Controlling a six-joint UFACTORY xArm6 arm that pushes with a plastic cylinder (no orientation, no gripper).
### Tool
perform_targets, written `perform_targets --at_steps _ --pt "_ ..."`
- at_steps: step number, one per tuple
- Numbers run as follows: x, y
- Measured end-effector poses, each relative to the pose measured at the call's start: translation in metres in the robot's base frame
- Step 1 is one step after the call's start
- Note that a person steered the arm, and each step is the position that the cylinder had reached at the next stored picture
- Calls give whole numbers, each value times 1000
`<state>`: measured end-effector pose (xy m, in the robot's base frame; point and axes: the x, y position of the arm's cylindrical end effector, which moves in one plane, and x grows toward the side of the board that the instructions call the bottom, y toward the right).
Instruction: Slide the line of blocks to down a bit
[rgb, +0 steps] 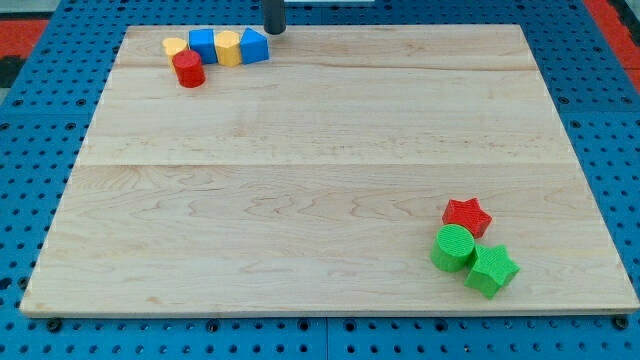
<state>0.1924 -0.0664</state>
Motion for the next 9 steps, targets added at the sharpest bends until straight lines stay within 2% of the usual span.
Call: perform_targets --at_steps 9 --pt "1 4"
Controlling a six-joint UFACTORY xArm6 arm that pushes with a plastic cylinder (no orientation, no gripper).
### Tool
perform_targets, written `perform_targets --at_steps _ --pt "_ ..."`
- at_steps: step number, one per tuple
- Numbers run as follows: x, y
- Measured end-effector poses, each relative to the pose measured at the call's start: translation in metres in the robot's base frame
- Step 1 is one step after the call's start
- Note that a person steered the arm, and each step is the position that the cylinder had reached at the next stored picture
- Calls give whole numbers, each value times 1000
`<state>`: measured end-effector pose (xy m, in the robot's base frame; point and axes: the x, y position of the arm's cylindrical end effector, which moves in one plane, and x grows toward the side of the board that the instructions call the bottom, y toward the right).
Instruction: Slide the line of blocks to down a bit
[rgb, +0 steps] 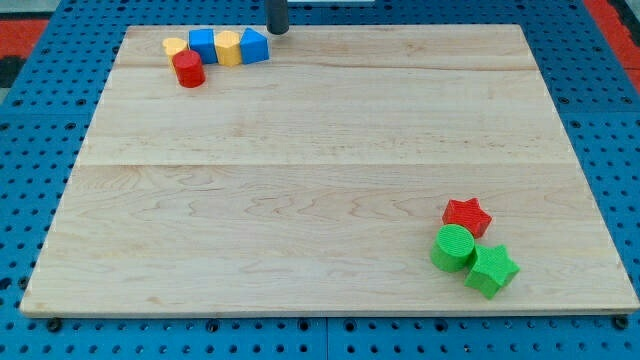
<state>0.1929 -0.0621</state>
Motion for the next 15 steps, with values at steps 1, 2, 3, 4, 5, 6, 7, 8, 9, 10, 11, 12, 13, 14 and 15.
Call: perform_targets --at_steps 1,2,3,4,5,6,7,8,9,10,11,12,13,14,15 --pt "-1 0" --pt "0 0" --pt "0 0" --pt "-1 1" --pt "-1 1" --pt "0 1" --pt "-1 -1" --pt "0 34" --pt "5 -17" --pt "10 -76" --pt "-1 -80" --pt "-1 -49" --pt "12 2" --pt "22 -28" --pt "22 -54"
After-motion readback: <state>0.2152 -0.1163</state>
